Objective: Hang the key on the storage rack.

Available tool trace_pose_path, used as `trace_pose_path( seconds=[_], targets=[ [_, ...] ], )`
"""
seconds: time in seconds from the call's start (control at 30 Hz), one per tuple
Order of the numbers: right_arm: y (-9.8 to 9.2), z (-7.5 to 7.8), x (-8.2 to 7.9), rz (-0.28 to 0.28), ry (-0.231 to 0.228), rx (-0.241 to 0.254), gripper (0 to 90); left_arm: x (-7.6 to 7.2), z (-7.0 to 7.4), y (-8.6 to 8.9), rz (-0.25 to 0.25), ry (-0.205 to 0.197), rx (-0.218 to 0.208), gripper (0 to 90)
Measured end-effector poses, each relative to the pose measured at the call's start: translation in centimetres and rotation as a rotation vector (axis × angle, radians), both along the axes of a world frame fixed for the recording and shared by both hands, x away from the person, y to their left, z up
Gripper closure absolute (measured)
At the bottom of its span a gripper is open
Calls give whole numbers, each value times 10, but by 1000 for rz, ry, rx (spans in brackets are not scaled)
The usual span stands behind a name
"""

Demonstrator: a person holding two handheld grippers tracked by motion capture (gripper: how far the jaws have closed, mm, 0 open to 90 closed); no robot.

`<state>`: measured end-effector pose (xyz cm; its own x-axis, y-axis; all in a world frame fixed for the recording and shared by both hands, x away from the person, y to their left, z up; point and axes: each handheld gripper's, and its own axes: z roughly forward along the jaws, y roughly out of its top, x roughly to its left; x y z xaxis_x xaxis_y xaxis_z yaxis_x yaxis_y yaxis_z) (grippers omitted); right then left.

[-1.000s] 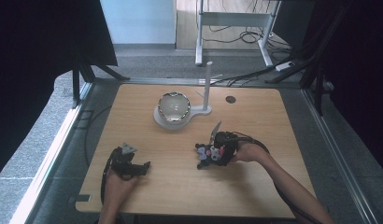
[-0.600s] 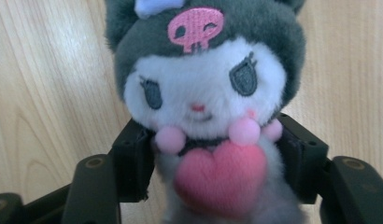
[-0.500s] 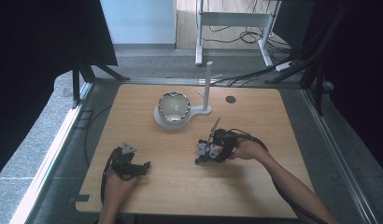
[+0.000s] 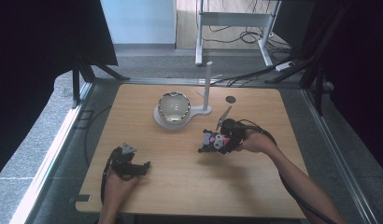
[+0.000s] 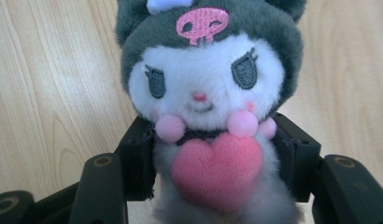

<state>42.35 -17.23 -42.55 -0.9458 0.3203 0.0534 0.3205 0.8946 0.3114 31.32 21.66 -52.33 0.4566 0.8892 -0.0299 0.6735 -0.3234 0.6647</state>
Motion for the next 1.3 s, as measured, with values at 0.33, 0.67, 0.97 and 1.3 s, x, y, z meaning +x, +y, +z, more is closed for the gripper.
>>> trace_pose_path(
  seconds=[0.33,0.67,0.97,1.3],
  targets=[
    [-15,26,13,-48,-30,20,419,0,0,0,-3,-2,4,21],
    [-28,54,26,-85,-64,27,424,0,0,0,-1,-1,1,22],
    [-43,79,40,-144,-87,49,424,0,0,0,-1,-3,2,22],
    [-53,103,56,-211,-98,78,425,0,0,0,-1,-3,1,22]
  ],
)
